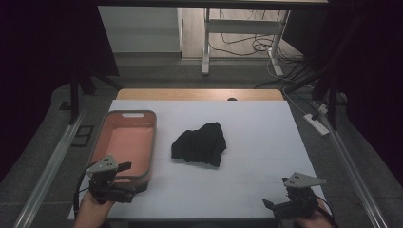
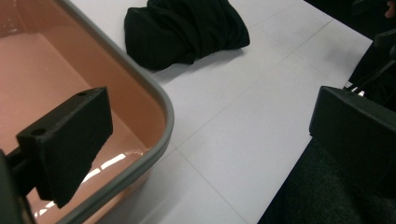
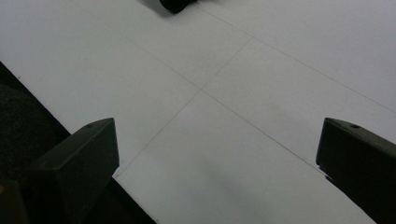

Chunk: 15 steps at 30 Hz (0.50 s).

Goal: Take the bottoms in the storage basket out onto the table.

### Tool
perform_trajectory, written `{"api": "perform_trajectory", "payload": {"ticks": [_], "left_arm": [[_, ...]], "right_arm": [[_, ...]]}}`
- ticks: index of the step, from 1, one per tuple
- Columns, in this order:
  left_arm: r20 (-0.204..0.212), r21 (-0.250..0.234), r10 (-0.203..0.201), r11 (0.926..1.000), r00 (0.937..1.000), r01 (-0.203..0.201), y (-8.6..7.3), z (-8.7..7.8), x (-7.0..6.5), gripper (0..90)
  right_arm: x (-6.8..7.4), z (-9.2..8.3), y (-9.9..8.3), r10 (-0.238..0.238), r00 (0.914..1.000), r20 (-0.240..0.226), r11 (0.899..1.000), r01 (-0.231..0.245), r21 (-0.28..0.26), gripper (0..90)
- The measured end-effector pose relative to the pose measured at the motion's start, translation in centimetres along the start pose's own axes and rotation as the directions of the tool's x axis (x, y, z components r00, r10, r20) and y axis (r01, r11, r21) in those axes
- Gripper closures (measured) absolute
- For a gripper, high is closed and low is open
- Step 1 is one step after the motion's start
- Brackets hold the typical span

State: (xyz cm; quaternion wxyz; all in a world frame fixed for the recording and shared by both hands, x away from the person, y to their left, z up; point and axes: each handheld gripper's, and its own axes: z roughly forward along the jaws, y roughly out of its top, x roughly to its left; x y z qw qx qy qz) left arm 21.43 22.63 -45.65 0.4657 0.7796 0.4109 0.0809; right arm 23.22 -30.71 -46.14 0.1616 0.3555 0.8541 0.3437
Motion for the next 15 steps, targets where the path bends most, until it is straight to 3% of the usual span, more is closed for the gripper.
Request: {"api": "perform_trajectory", "payload": {"ticks": [15], "left_arm": [[-0.046,0.008,-0.034,0.9994,0.9983,0.034,-1.9,-1.6,0.4,0.6]], "right_arm": [[0.0,0.0,0.0,0.000,1.0000,0.001,1.000,0.000,0.000,0.0]]}}
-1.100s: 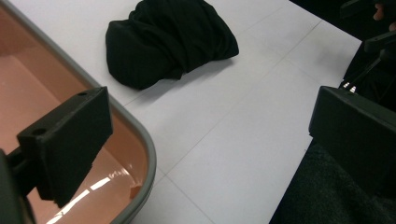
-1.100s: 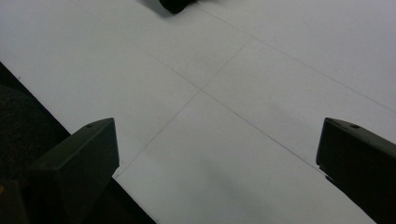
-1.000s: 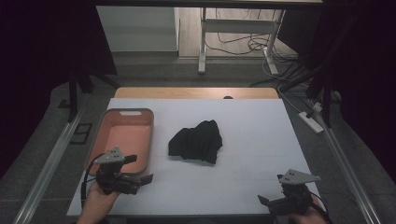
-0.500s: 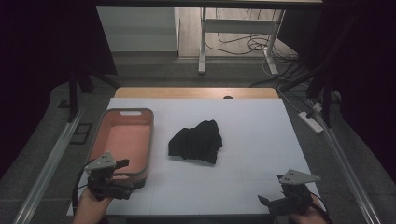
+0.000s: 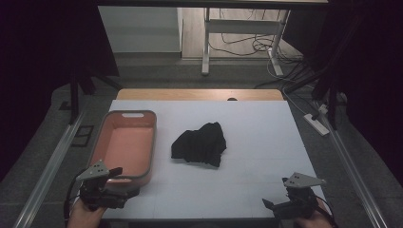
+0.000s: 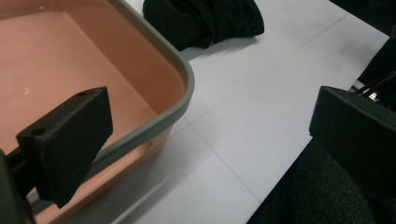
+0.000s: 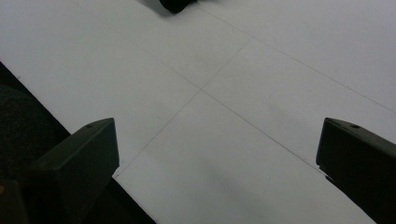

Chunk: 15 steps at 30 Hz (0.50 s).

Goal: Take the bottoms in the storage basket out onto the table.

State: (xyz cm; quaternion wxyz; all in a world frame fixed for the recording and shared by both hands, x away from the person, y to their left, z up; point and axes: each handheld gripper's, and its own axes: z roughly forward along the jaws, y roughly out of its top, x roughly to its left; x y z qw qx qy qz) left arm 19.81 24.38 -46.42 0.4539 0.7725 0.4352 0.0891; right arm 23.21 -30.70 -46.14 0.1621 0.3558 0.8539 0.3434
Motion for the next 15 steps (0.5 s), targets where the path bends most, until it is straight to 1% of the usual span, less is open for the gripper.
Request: {"api": "perform_trajectory", "payload": {"ticks": [15], "left_arm": [[-0.039,0.005,-0.034,0.9994,0.9987,0.034,-2.0,-1.3,0.2,0.6]], "right_arm": [[0.0,0.0,0.0,-0.002,1.0000,0.002,1.000,0.002,0.004,0.0]]}}
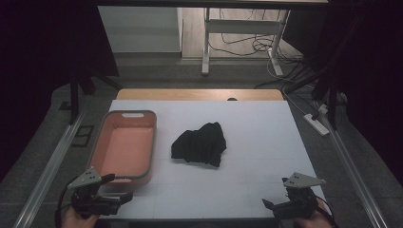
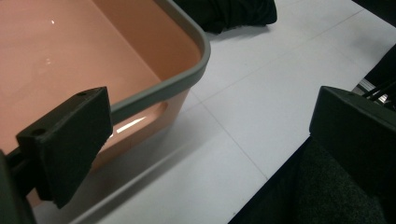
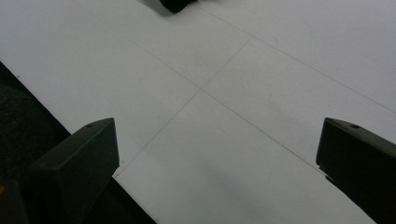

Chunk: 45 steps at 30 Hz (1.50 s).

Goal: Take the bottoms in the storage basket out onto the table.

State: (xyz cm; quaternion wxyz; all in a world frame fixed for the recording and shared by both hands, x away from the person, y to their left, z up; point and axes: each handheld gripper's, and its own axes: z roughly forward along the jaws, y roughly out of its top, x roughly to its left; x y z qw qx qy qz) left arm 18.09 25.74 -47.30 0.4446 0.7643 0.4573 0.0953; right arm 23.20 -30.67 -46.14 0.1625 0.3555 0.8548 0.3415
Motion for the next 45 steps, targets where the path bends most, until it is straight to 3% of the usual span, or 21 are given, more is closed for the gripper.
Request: {"api": "perform_trajectory", "payload": {"ticks": [29,45], "left_arm": [[-0.079,0.001,-0.060,0.9982,0.9951,0.060,-2.7,-1.7,1.0,0.0],[-0.124,0.042,-0.042,0.9980,0.9914,0.047,-3.2,-2.1,0.7,0.0]], "right_arm": [[0.0,0.0,0.0,0.001,1.0000,0.004,1.000,-0.001,0.003,0.0],[-0.1,-0.1,0.0,0.023,0.9997,0.008,1.000,-0.023,-0.008,0.0]]}}
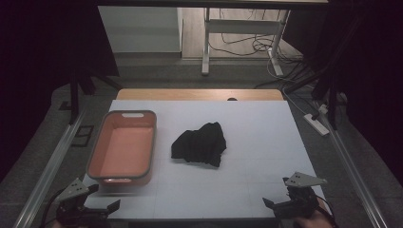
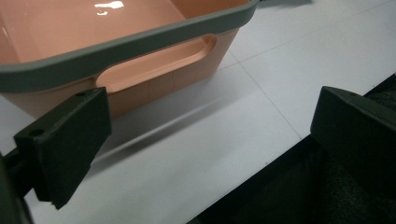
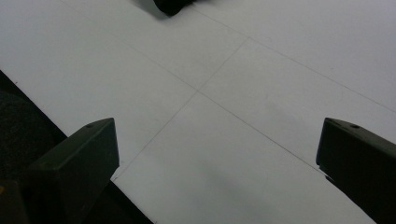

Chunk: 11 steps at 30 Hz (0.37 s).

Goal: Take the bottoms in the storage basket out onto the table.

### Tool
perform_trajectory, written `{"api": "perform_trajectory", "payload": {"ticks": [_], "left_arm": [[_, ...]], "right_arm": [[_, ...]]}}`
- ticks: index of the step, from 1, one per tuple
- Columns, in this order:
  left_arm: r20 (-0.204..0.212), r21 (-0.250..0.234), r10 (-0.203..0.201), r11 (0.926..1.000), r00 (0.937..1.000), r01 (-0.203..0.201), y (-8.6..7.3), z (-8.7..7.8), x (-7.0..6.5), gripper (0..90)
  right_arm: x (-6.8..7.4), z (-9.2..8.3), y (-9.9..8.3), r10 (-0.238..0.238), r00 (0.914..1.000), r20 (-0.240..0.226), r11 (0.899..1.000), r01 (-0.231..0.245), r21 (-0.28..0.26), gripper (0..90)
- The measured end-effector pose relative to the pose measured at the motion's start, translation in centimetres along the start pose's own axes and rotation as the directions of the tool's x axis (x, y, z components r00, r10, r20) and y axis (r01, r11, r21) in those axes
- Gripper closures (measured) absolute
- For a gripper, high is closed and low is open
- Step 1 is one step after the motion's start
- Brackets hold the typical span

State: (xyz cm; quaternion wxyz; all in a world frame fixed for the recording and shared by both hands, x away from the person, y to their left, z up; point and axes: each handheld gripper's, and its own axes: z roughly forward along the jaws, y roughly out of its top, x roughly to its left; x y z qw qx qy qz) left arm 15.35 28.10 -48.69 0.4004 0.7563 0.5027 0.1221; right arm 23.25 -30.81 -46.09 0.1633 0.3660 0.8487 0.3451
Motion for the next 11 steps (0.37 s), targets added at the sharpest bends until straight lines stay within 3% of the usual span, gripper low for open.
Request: {"api": "perform_trajectory", "payload": {"ticks": [11], "left_arm": [[0.014,0.026,0.010,0.9996,0.9999,-0.011,-0.01,0.11,-0.03,0.0]], "right_arm": [[-0.01,0.06,0.01,-0.003,1.0000,0.001,1.000,0.003,0.002,0.0]]}}
